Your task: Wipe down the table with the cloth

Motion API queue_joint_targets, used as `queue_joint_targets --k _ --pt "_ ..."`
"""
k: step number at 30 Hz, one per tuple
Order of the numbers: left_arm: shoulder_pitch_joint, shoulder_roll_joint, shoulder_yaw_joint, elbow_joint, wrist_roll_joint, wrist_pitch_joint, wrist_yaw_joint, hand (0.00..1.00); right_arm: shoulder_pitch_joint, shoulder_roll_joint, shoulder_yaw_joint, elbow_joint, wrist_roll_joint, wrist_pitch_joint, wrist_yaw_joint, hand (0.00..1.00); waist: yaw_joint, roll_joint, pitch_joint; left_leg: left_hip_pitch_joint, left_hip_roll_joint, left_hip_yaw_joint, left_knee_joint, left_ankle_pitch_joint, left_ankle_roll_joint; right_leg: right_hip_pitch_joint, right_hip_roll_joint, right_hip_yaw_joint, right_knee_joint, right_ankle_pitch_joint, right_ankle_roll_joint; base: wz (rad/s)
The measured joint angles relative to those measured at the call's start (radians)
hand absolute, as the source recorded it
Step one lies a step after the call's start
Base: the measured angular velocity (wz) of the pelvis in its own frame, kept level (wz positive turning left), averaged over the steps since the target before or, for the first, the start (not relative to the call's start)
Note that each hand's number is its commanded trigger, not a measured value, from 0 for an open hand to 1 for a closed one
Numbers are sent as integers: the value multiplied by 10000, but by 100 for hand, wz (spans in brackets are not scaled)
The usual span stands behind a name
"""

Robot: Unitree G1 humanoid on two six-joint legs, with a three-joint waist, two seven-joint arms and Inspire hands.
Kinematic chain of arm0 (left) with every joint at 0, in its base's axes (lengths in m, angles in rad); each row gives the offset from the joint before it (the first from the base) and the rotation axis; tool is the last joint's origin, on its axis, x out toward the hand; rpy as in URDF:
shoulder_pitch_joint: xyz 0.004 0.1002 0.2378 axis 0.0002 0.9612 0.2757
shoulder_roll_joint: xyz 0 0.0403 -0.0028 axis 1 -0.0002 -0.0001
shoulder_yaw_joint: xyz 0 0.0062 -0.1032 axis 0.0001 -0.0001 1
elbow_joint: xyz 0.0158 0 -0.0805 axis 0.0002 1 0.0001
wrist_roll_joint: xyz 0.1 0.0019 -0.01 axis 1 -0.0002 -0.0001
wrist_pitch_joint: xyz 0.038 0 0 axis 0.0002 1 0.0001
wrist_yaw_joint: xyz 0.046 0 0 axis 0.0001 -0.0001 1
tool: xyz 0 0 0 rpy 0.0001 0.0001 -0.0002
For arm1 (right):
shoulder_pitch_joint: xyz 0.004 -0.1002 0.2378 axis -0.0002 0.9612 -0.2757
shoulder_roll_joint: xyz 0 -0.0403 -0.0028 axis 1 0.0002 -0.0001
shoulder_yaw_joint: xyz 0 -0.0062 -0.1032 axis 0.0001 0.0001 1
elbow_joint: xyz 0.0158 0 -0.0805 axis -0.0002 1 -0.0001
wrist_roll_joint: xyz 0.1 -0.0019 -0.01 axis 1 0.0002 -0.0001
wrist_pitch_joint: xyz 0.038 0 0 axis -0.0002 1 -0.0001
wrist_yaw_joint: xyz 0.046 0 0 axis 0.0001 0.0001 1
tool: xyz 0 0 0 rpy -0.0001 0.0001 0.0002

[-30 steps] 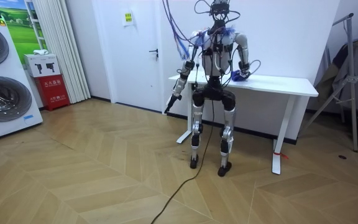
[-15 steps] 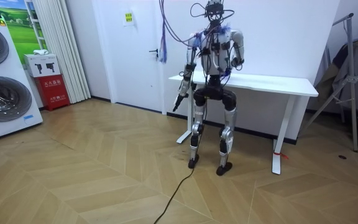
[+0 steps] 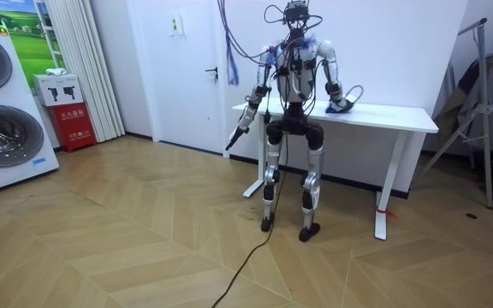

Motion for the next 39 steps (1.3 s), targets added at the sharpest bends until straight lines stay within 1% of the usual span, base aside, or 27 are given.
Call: queue_joint_targets --k 3,5,7,8,9,10,11,13,14,16,17,18,19,21,23,24,25,26,28,29,30,31,33,34,36,38,39 --pt "-1 11 -87 -542 9 -61 -35 0 11 -277 -702 659 396 21 -191 100 -91 97 -63 53 6 -5 16 -78 122 86 13 -45 12 7 13 -14" --pt "-11 12 -551 -720 -56 -102 -2 0 -159 -354 -624 707 654 305 -68 100 -26 199 -112 100 29 12 -14 -154 225 82 37 -36 24 9 38 -9" --pt "-131 -64 -1237 -659 -122 -30 69 0 -959 -290 -277 901 829 1051 204 100 90 274 -127 129 75 39 22 -168 211 97 74 46 57 56 57 -15" --pt "-179 -102 -1390 -588 -147 3 81 0 -1139 -274 -171 904 845 1274 335 100 174 282 -132 139 102 103 45 -166 202 82 99 93 75 86 36 -30" --pt "-291 -203 -1643 -381 -151 60 130 0 -1513 -194 170 880 828 1765 645 100 340 299 -130 159 172 187 59 -158 167 -45 149 241 203 125 -24 -44" --pt "-381 -357 -1766 -220 -135 164 199 0 -1913 -174 605 710 700 2299 1139 100 571 294 -121 134 199 170 66 -180 102 -189 209 250 265 186 -120 -55" --pt "-447 -405 -1849 -96 -134 194 230 0 -2139 -145 867 581 644 2542 1415 100 740 302 -113 121 199 96 67 -180 102 -291 246 234 315 229 -184 -73" --pt "-535 -447 -2134 129 -159 404 218 0 -3405 346 2306 60 -312 3197 2763 100 1347 289 -98 -31 217 -213 80 -174 103 -794 455 239 445 409 -460 -84" --pt "-601 -419 -2213 229 -234 414 221 0 -3788 472 2726 -9 -563 3224 3024 100 1416 266 -61 -95 230 -322 105 -160 90 -855 499 197 446 439 -508 -30" --pt "-798 -399 -2579 354 -334 594 139 0 -5152 1033 3759 -151 -1072 3176 3988 100 1486 207 19 -390 282 -695 145 -17 12 -927 585 -14 353 411 -597 39" --pt "-829 -403 -2694 317 -332 592 106 0 -5394 1053 3896 -161 -1153 3089 4119 100 1644 212 26 -403 286 -725 127 11 4 -929 588 -27 348 392 -615 42" --pt "-765 -404 -2786 208 -333 568 -2 0 -5785 1060 3992 -149 -1220 2889 4336 100 1987 253 39 -392 284 -809 67 63 29 -927 592 -42 346 351 -623 39" --pt "-603 -383 -2729 22 -340 587 -39 0 -5955 1054 3960 -151 -1241 2694 4393 100 2054 241 42 -406 240 -1031 33 96 41 -913 582 -68 328 291 -584 48" --pt "-203 -342 -2644 3 -445 627 -38 0 -5855 919 3834 -95 -1179 2621 4343 100 2047 215 37 -379 169 -1224 52 115 56 -810 519 -194 309 200 -509 45" --pt "92 -319 -2473 9 -931 659 -61 0 -5115 717 3375 -37 -1193 2434 4244 100 1820 155 42 -394 86 -1410 52 139 101 -602 447 -425 181 176 -463 46" --pt "260 -328 -2233 10 -1075 659 -92 0 -4446 542 3031 418 -1219 2235 3987 100 1582 140 57 -351 42 -1386 59 156 130 -479 382 -504 175 143 -411 62" --pt "402 -293 -2012 9 -1086 620 -175 0 -3489 423 2288 556 -656 1650 3499 100 1308 152 56 -251 -11 -1272 38 165 148 -303 306 -432 195 94 -334 56" --pt "526 -294 -1834 8 -1077 569 -186 0 -3076 411 1954 426 -606 1390 3207 100 1124 139 49 -214 -58 -1181 33 176 166 -252 243 -374 226 42 -250 33" --pt "732 -250 -1116 87 -979 481 -220 0 -1959 266 793 440 -469 544 2152 100 546 163 47 -97 -133 -717 24 148 212 -156 107 -294 222 -60 -96 -6" --pt "733 -210 -996 87 -975 453 -221 0 -1709 169 577 443 -322 425 1923 100 439 154 42 -79 -164 -641 19 143 219 -145 69 -283 224 -83 -60 -9" --pt "699 -146 -778 80 -977 338 -224 0 -1296 -64 194 538 95 215 1603 100 138 153 31 -25 -230 -605 22 106 281 -43 2 -293 228 -122 0 3" --pt "641 -110 -554 78 -924 231 -222 0 -920 -218 -302 720 221 77 1302 100 -79 199 -35 55 -237 -401 19 3 428 7 -33 -288 305 -170 64 0" --pt "435 -91 -314 -12 -633 73 -229 0 -558 -390 -855 1001 264 36 936 100 -164 243 -73 125 -251 -258 123 -213 509 -5 -153 -285 696 -290 128 -12" --pt "310 -30 -369 -40 -510 -63 -227 0 -475 -475 -961 1197 357 42 841 100 -235 253 -77 111 -255 -190 371 -379 555 -34 -259 -293 1092 -373 133 -17" --pt "163 27 -663 -181 -509 -92 -224 0 -499 -592 -912 1346 513 174 791 100 -255 292 -95 82 -210 -132 754 -600 648 -161 -417 -299 1585 -464 135 -20" --pt "62 30 -1137 -419 -539 -105 -149 0 -885 -507 -659 1332 795 774 796 100 -207 339 -101 106 -212 8 1001 -722 732 -248 -537 -395 1916 -459 130 -31" --pt "-102 27 -1412 -374 -540 -98 -105 0 -1225 -301 -449 1320 795 1272 803 100 6 365 -91 99 -174 234 1134 -781 767 -376 -610 -522 2107 -451 121 -60"
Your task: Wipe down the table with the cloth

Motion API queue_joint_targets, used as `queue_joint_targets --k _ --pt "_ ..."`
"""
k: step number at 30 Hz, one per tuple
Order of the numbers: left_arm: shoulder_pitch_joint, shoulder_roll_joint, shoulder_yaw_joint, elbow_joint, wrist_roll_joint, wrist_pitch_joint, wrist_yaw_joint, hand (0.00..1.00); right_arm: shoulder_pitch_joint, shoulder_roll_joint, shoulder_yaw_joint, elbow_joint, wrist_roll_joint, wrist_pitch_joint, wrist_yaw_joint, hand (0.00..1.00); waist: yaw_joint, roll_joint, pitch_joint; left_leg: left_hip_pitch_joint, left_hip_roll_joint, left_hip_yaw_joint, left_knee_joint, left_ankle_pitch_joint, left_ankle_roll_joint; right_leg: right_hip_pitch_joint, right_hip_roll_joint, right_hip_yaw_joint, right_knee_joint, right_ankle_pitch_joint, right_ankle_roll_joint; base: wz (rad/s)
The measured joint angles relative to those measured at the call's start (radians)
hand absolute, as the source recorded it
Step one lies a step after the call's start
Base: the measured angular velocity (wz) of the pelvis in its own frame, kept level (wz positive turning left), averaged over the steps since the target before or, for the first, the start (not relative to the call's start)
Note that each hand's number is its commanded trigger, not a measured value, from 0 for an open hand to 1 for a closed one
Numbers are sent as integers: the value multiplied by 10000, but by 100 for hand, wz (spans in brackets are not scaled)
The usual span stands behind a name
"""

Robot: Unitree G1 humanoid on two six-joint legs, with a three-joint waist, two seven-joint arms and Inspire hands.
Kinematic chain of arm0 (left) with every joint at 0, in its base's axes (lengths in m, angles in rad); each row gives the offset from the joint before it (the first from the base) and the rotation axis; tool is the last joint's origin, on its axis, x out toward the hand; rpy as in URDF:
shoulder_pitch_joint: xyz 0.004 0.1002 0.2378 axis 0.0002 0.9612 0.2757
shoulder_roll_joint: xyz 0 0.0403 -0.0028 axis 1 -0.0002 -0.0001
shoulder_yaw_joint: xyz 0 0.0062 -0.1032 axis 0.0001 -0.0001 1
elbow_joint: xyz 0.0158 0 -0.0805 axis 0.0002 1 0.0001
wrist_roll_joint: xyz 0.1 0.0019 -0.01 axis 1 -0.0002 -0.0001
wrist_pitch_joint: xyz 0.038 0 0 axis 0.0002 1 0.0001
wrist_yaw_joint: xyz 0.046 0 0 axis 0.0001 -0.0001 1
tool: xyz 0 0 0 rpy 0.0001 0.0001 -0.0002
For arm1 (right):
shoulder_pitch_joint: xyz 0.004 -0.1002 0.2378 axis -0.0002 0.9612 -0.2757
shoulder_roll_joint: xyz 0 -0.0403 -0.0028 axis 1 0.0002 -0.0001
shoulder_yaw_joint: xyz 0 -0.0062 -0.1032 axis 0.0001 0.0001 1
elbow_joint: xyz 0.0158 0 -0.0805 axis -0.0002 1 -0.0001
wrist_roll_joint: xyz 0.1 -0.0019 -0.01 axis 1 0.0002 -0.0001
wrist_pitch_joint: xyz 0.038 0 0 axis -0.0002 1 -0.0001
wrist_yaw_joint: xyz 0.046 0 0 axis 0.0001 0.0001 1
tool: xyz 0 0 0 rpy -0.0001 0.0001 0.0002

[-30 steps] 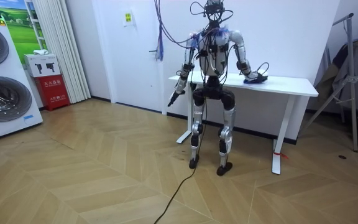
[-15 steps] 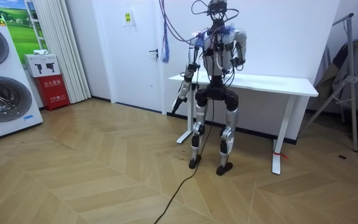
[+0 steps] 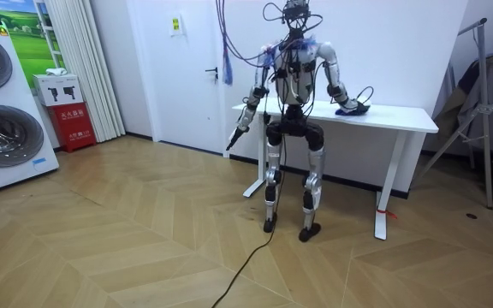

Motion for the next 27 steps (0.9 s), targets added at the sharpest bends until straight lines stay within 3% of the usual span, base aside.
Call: queue_joint_targets --k 2,3,4,5,6,7,8,9,10,11,13,14,15,16,17,18,19,20,21,22,23,25,26,27 --pt "-669 14 -472 600 -25 -42 323 0 -887 360 804 -143 -52 1254 366 100 864 71 19 -95 403 819 240 -115 -15 -570 -198 -323 970 -3 -259 -94" --pt "-872 30 -552 822 -23 -50 381 0 -1122 531 1149 -294 -82 1590 554 100 1119 73 19 -156 528 996 353 -139 -67 -729 -320 -394 1594 -70 -357 -103" --pt "-1209 39 -598 1293 -37 -133 411 0 -1747 901 2027 -463 -355 2004 1010 100 1757 66 25 -247 743 1298 497 -150 -203 -880 -644 -366 2431 -333 -407 -109" --pt "-1511 51 -728 1565 -249 -227 435 0 -2662 1262 3111 -470 -893 2066 1550 100 2351 39 48 -477 893 1363 619 -170 -343 -998 -1110 -332 2723 -610 -249 -110" --pt "-1579 54 -777 1622 -355 -228 436 0 -3203 1431 3617 -470 -1090 2029 1795 100 2572 4 90 -662 943 1343 707 -172 -425 -1029 -1367 -329 2746 -636 -218 -78" --pt "-1728 72 -932 1756 -540 -298 436 0 -4174 1761 4456 -467 -1559 1733 2145 100 2966 -44 220 -1084 1047 1011 960 -174 -571 -1010 -1812 -327 2426 -626 -183 -33" --pt "-1873 86 -1056 1837 -637 -355 432 0 -4617 1797 4804 -462 -1747 1539 2257 100 3173 -53 270 -1328 1064 664 1039 -169 -648 -1011 -1959 -299 2173 -605 -145 0" --pt "-2031 188 -1377 1831 -860 -447 409 0 -5388 1806 5284 -358 -1877 1099 2427 100 3479 -48 289 -1774 1207 181 1072 -50 -868 -1000 -2141 -338 1592 -569 -106 60" --pt "-2027 329 -1582 1816 -875 -490 329 0 -5659 1779 5243 -372 -2004 854 2482 100 3462 -61 281 -2158 1367 -428 1013 163 -1111 -902 -2160 -327 914 -383 72 89" --pt "-1995 409 -1635 1801 -874 -484 303 0 -5676 1757 5121 -385 -1955 820 2445 100 3432 -80 270 -2259 1421 -706 988 269 -1239 -812 -2143 -303 502 -290 164 128" --pt "-1819 701 -1593 1738 -853 -257 226 0 -5320 1434 4611 -15 -1789 802 2383 100 3099 -223 262 -2353 1771 -1405 782 589 -1781 -658 -2091 -305 -593 345 184 120" --pt "-1775 803 -1557 1718 -853 -199 191 0 -5124 1383 4405 152 -1793 782 2376 100 2894 -274 267 -2351 1910 -1476 709 685 -1961 -696 -2019 -256 -716 438 172 110" --pt "-1664 958 -1330 1535 -857 -132 117 0 -4534 1227 3897 442 -1651 612 2324 100 2534 -418 278 -2331 2286 -1347 596 933 -2405 -962 -1720 -136 -683 657 205 107" --pt "-1392 964 -1028 1482 -856 -163 110 0 -3638 1173 3117 340 -1132 148 2030 100 2043 -381 187 -2199 2797 -1075 487 1229 -2766 -1033 -1392 -97 -66 398 812 86" --pt "-1176 909 -875 1478 -859 -213 112 0 -3245 1082 2888 261 -1131 -29 1901 100 1823 -368 137 -2091 3081 -831 405 1359 -2632 -1026 -1188 -105 184 40 782 47" --pt "-684 752 -720 1466 -826 -223 81 0 -2432 748 2343 66 -1068 -383 1714 100 1320 -359 115 -1908 3401 -360 321 1668 -2164 -967 -889 -176 472 -412 417 23" --pt "-304 623 -614 1449 -823 -214 61 0 -1626 299 1640 -153 -877 -607 1490 100 820 -336 103 -1879 3416 216 468 1735 -2067 -816 -623 -326 432 -584 208 37" --pt "-87 503 -373 1436 -763 -205 57 0 -972 -22 950 -355 -652 -599 1369 100 448 -275 79 -1912 3325 680 656 1734 -2065 -695 -415 -536 337 -674 40 34" --pt "-1 437 -242 1422 -659 -198 56 0 -726 -175 641 -390 -595 -598 1301 100 344 -420 125 -1913 3223 866 783 1730 -2060 -697 -368 -555 340 -726 -58 17" --pt "134 337 -142 1362 -608 -193 38 0 -341 -478 282 -414 -414 -604 1266 100 161 -381 94 -1975 2953 976 1269 1549 -1830 -653 -251 -569 318 -812 -306 -4" --pt "160 314 -149 1365 -608 -190 -11 0 -203 -572 167 -409 -326 -603 1270 100 105 -389 100 -2044 2783 960 1571 1383 -1678 -615 -172 -544 264 -824 -424 -12" --pt "111 262 -394 1368 -598 -199 -113 0 -175 -673 86 -294 251 -602 1371 100 193 -315 99 -2196 1837 933 2093 695 -1129 -470 115 -251 1 -813 -718 -31" --pt "98 234 -519 1366 -563 -199 -119 0 -278 -640 119 -300 314 -596 1479 100 279 -247 96 -2209 1643 946 2070 604 -1010 -484 165 -230 4 -816 -811 -64" --pt "49 54 -559 1373 -536 -198 -118 0 -628 -577 323 -330 311 -465 1666 100 508 -200 152 -2179 1293 943 1859 525 -884 -579 312 93 21 -797 -958 -100"
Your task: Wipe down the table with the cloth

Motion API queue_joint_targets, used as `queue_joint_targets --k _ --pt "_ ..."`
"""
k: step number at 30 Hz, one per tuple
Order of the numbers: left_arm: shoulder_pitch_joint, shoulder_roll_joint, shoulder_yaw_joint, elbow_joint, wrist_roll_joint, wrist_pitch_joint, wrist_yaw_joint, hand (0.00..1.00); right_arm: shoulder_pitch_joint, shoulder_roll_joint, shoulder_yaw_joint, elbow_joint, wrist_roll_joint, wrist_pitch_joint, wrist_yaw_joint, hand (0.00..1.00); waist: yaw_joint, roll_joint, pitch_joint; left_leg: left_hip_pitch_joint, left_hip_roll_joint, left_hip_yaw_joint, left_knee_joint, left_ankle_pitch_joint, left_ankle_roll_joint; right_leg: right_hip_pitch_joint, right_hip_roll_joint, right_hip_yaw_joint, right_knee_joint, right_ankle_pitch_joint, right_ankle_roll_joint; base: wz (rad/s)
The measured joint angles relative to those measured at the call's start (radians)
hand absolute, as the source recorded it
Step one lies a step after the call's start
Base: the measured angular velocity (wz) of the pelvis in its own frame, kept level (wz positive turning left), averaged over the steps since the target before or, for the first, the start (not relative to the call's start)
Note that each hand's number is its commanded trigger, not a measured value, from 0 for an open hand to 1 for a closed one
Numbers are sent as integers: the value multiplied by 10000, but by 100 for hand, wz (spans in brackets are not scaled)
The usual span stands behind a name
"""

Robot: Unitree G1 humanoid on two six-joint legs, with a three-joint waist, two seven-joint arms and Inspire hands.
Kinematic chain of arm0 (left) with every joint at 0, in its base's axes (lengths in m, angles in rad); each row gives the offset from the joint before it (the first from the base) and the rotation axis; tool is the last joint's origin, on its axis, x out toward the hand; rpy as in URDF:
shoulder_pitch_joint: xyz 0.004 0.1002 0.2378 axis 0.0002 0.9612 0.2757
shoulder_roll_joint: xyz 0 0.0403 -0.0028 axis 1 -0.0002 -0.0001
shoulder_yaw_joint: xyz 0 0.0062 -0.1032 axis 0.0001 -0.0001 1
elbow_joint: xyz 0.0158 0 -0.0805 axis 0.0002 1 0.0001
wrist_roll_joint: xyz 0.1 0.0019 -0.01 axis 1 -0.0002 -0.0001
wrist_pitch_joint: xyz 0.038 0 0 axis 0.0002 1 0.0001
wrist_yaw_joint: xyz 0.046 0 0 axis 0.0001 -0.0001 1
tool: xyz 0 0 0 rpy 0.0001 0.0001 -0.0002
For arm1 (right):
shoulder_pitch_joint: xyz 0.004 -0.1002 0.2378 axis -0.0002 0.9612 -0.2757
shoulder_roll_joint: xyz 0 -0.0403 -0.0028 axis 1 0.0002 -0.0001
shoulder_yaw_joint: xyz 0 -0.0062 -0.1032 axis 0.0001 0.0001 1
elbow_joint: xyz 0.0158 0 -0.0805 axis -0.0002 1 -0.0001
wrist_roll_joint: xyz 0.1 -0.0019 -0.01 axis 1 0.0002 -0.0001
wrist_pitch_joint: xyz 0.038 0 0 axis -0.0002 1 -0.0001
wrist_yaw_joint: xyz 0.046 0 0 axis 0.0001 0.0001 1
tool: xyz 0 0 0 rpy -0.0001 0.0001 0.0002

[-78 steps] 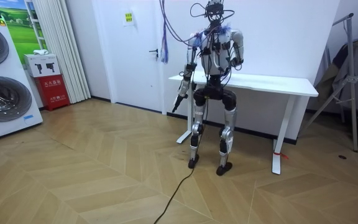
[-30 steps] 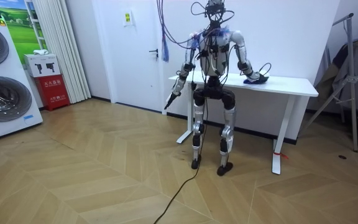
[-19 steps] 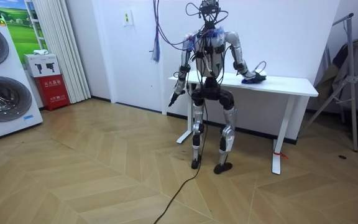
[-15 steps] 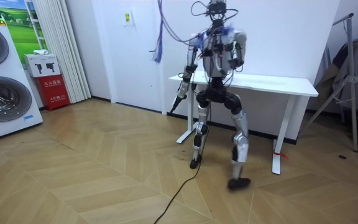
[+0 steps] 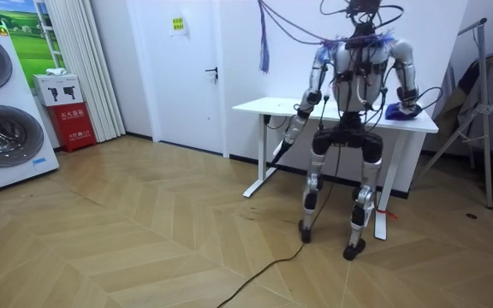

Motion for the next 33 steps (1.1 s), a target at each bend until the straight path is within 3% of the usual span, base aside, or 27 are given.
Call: queue_joint_targets --k 1,2,5,6,7,8,10,12,14,15,16,17,20,22,26,29,30,33 --pt "-36 -233 -10 41 -41 15 0 0 -466 164 287 1 -26 342 130 100 364 229 5 92 -356 -25 -397 -16 134 -152 190 472 1 56 -110 -139" --pt "-97 -382 11 52 -182 46 4 0 -1012 373 633 -11 -243 767 254 100 701 314 7 117 -547 -174 -674 103 336 -355 313 808 1 126 -230 -126" --pt "-241 -434 -28 60 -436 185 32 0 -2135 911 1854 -350 -1025 1413 764 100 970 330 11 296 -592 -293 -1251 363 210 -721 563 1236 -196 304 -538 -76" --pt "-415 -452 -40 -41 -435 322 54 0 -2622 1052 2574 -530 -1293 1492 1048 100 974 241 -19 287 -580 -329 -1505 530 180 -804 697 1243 -412 400 -707 -8" --pt "-642 -488 -35 -222 -436 417 97 0 -2974 1261 3020 -826 -1519 1525 1352 100 1043 217 40 280 -584 -384 -1732 632 142 -825 790 1198 -575 438 -786 11" --pt "-887 -505 -35 -359 -433 439 104 0 -3102 1460 3270 -1082 -1623 1476 1551 100 1125 201 38 295 -600 -537 -1927 715 122 -761 887 1185 -786 467 -1044 26" --pt "-1128 -500 -37 -469 -428 447 234 0 -3148 1498 3343 -1221 -1626 1192 1743 100 1162 201 37 298 -739 -903 -2132 779 129 -549 916 1069 -1045 467 -1138 53" --pt "-1150 -499 -38 -647 -430 493 431 0 -3088 1490 3319 -1219 -1582 1208 1745 100 1159 182 37 468 -892 -1111 -2400 817 166 -410 897 1292 -1109 463 -1142 49" --pt "-994 -458 2 -784 -437 585 533 0 -2729 1334 3212 -1173 -1559 1130 1689 100 1125 129 17 676 -998 -1245 -2578 823 175 -219 808 1239 -1111 482 -1018 28" --pt "-705 -418 64 -1090 -427 585 558 0 -2358 1318 2939 -1184 -1499 734 1575 100 954 39 35 787 -1042 -1342 -2656 822 174 -60 768 1181 -1174 585 -616 27" --pt "-464 -367 139 -1119 -422 559 611 0 -1935 1318 2772 -1127 -1463 421 1327 100 711 -25 28 951 -1084 -1389 -2744 822 174 204 736 1175 -1331 720 -76 29" --pt "-267 -357 305 -1110 -385 543 606 0 -1469 1321 2504 -1153 -1435 83 1059 100 562 -67 32 1090 -1144 -1421 -2778 821 174 431 702 1156 -1532 743 37 19" --pt "177 -405 759 -1113 -313 490 506 0 -439 1311 1708 -1217 -1369 -382 398 100 147 -186 -45 1434 -1272 -1414 -2937 815 177 1004 634 872 -1978 848 236 10" --pt "302 -407 808 -1112 -309 491 386 0 -48 1310 1340 -1219 -1162 -449 66 100 -100 -162 -60 1583 -1346 -1477 -2980 798 206 1171 581 780 -1974 838 255 13" --pt "246 -465 774 -1223 -317 444 301 0 -251 1275 1224 -880 -700 -422 -2 100 -117 -16 -116 1783 -1396 -1468 -2987 693 366 1345 508 646 -1953 825 392 -4" --pt "-153 -503 645 -1290 -378 358 290 0 -879 1269 1492 -734 -674 241 326 100 94 62 -89 1749 -1387 -1442 -2999 609 445 1237 510 690 -1921 789 454 -19" --pt "-300 -499 540 -1253 -368 359 297 0 -1242 1266 1682 -727 -762 661 513 100 312 63 -80 1632 -1357 -1331 -2998 567 438 1077 524 710 -1918 774 479 -52" --pt "-689 -518 80 -909 -329 406 307 0 -2060 1290 2412 -838 -1242 1431 1219 100 666 103 -74 1339 -1316 -1354 -2910 530 382 754 591 750 -1848 844 397 -36"
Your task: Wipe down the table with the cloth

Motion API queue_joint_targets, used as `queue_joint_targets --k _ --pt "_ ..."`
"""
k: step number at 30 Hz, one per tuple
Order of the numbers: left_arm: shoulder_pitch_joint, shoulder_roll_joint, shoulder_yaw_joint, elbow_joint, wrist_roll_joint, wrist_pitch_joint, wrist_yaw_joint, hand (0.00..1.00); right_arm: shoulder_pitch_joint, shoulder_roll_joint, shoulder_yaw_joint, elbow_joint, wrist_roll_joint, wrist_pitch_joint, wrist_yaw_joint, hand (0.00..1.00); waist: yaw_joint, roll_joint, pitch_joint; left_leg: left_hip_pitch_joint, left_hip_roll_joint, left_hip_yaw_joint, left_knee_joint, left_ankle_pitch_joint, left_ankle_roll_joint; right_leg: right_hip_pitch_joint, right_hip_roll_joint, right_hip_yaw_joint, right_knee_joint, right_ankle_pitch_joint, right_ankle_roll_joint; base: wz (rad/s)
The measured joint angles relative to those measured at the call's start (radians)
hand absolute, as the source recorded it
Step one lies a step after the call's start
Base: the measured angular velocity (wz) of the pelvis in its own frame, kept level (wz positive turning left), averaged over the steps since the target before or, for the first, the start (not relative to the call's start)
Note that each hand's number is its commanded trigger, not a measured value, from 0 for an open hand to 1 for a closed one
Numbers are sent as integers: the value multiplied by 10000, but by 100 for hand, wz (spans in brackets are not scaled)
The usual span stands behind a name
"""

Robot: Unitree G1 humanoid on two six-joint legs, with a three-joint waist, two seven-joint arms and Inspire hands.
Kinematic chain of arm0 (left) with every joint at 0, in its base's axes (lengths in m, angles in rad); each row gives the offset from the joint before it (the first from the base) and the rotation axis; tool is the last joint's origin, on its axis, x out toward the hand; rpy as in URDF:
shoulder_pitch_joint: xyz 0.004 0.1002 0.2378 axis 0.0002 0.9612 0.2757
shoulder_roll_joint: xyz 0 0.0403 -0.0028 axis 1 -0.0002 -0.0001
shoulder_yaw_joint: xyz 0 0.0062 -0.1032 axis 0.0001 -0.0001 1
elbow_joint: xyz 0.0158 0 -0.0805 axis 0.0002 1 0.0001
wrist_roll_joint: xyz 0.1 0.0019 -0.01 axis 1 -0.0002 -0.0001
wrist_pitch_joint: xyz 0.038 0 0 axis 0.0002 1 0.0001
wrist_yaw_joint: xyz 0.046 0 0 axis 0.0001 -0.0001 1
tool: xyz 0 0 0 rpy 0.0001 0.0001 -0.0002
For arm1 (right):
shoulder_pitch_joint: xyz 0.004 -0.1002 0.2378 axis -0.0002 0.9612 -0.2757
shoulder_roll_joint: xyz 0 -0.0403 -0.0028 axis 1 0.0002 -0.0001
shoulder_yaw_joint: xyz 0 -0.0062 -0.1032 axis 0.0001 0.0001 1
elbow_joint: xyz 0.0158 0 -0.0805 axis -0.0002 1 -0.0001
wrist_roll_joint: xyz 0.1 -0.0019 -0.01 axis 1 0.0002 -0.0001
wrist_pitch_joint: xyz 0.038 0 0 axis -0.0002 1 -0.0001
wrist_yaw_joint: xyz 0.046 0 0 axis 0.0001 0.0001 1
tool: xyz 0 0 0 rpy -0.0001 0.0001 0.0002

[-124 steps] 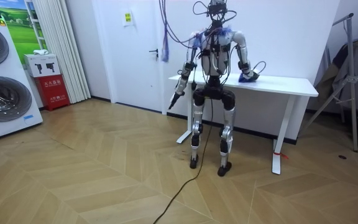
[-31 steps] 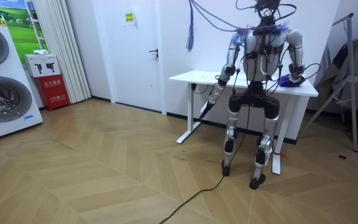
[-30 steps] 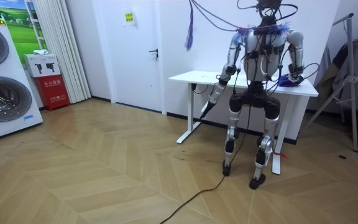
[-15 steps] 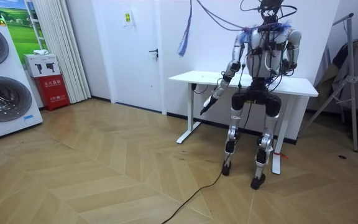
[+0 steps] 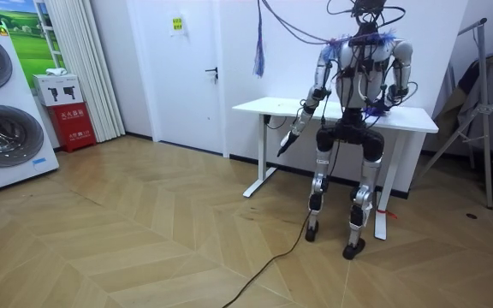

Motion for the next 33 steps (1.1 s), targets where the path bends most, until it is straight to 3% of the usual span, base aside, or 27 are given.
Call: queue_joint_targets --k 2,6,8,10,13,15,17,19,21,23,26,28,29,30,32,33 --pt "-5 -21 -197 -19 -9 32 4 0 -546 22 530 -91 -274 238 544 100 232 -35 12 -179 34 -4 74 40 -3 -283 44 113 89 16 -35 -10" --pt "363 26 -204 -110 -52 165 14 0 -681 -18 650 -308 -285 243 719 100 459 -123 65 -177 -12 -101 129 98 49 -292 40 106 43 17 -36 8" --pt "637 37 -130 -123 -100 205 -6 0 -355 -71 424 -285 -371 104 650 100 296 -133 69 -172 -78 -284 155 87 73 -164 -27 -120 17 -1 -6 37" --pt "1151 32 201 -178 -67 208 -29 0 562 -69 -188 -198 -155 -695 36 100 -214 -142 77 -88 -170 -526 151 70 107 145 -90 -386 -106 6 39 49" --pt "1456 82 915 -189 61 178 -55 0 1793 -87 -1234 -209 24 -1579 -924 100 -763 -106 55 193 -230 -527 63 12 193 545 -136 -425 -194 7 110 31" --pt "1464 166 1284 -193 322 154 -60 0 2543 -216 -1769 -316 138 -1876 -1492 100 -1038 -115 3 319 -304 -525 25 -25 247 720 -197 -459 -256 -24 182 7" --pt "1393 191 1439 -193 336 131 -60 0 2979 -357 -2280 -296 380 -1978 -1808 100 -1257 -35 -48 395 -389 -506 2 -75 323 853 -287 -523 -254 -73 284 -5" --pt "1237 191 1418 -224 325 -94 -56 0 3105 -386 -2675 0 639 -1987 -2045 100 -1341 98 -153 535 -386 -367 -3 -159 384 920 -329 -464 -232 -59 311 -23" --pt "1152 186 1226 -369 320 -214 -55 0 3021 -411 -2663 159 647 -1968 -2083 100 -1426 115 -166 633 -393 -322 -10 -169 401 991 -353 -478 -231 -22 374 -17" --pt "1125 172 968 -588 324 -261 -55 0 2936 -402 -2502 225 644 -1837 -2063 100 -1401 122 -175 692 -407 -263 -13 -177 412 1017 -356 -478 -229 -12 391 -13" --pt "760 -13 546 -792 87 -177 25 0 2402 -257 -1984 133 692 -1190 -2004 100 -1289 110 -168 622 -377 -169 3 -169 402 853 -324 -385 -153 3 410 -19" --pt "170 -314 244 -754 78 -84 249 0 1609 -120 -1229 -47 490 -145 -1494 100 -869 4 -105 544 -213 128 -22 -119 320 588 -216 -369 -72 79 290 -52" --pt "-22 -350 95 -692 63 -85 298 0 1405 -86 -901 -160 473 151 -1309 100 -777 -3 -111 499 -181 125 -26 -103 294 509 -180 -368 -71 108 242 -42" --pt "-406 -352 -249 -426 -88 -96 372 0 1114 21 -215 -566 344 679 -836 100 -502 -64 -68 468 -110 135 -69 -63 231 401 -92 -340 -70 152 172 -30" --pt "-833 -351 -608 -125 -108 -79 449 0 431 200 847 -745 -228 972 -131 100 -205 -199 -31 327 17 136 -82 -28 153 190 52 -325 -83 213 71 -21" --pt "-877 -325 -822 -85 -88 -78 498 0 -46 444 1368 -787 -555 967 334 82 5 -283 34 208 61 73 -88 -5 113 71 123 -326 -109 243 23 5"
